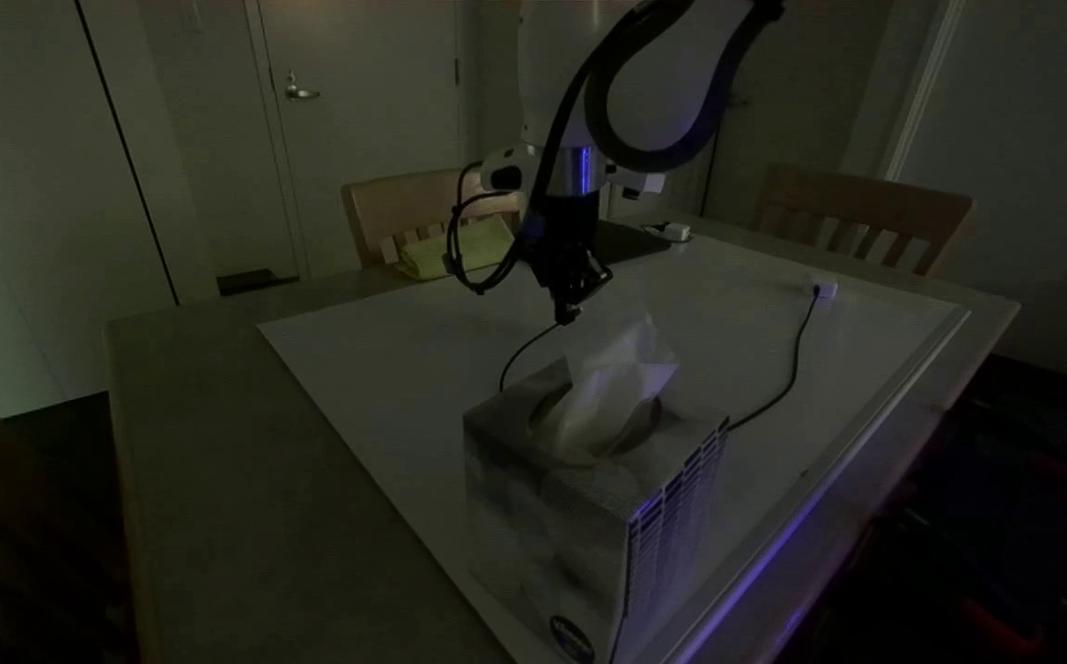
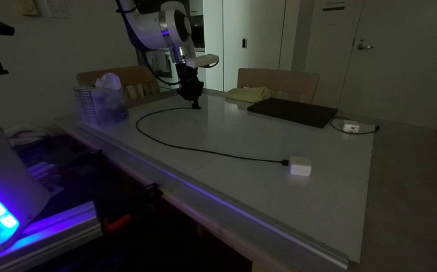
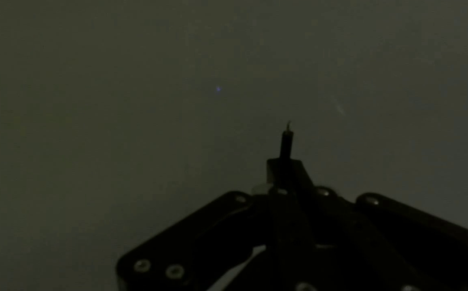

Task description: Unwind the black charging cable

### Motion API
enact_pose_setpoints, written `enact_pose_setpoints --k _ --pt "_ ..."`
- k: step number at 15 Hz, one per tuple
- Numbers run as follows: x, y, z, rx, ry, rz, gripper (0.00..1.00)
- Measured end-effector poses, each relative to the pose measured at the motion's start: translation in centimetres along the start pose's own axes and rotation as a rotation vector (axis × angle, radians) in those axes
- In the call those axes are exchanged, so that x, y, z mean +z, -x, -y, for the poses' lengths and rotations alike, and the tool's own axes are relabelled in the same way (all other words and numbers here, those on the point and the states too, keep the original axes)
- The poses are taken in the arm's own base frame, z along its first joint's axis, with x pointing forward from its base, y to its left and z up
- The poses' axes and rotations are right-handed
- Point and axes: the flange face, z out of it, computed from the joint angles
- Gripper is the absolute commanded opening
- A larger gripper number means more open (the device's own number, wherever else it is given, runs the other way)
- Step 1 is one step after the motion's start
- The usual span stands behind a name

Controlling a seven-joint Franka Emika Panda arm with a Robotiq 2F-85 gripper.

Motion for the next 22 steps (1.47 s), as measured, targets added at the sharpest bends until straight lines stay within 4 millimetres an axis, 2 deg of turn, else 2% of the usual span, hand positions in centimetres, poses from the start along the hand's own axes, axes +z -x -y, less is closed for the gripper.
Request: enact_pose_setpoints --k 8,12,15,19,20,22 --pt "-0.1 -0.1 0.0 -0.016 0.004 -0.002 0.01" --pt "-0.9 -1.5 -0.6 -0.146 0.026 -0.005 0.01" --pt "-2.1 -4.2 -1.9 -0.306 0.061 -0.023 0.01" --pt "-3.9 -9.4 -3.7 -0.521 0.125 -0.052 0.01" --pt "-4.2 -10.6 -3.9 -0.575 0.139 -0.057 0.05" --pt "-4.5 -12.6 -4.3 -0.664 0.159 -0.066 0.05"
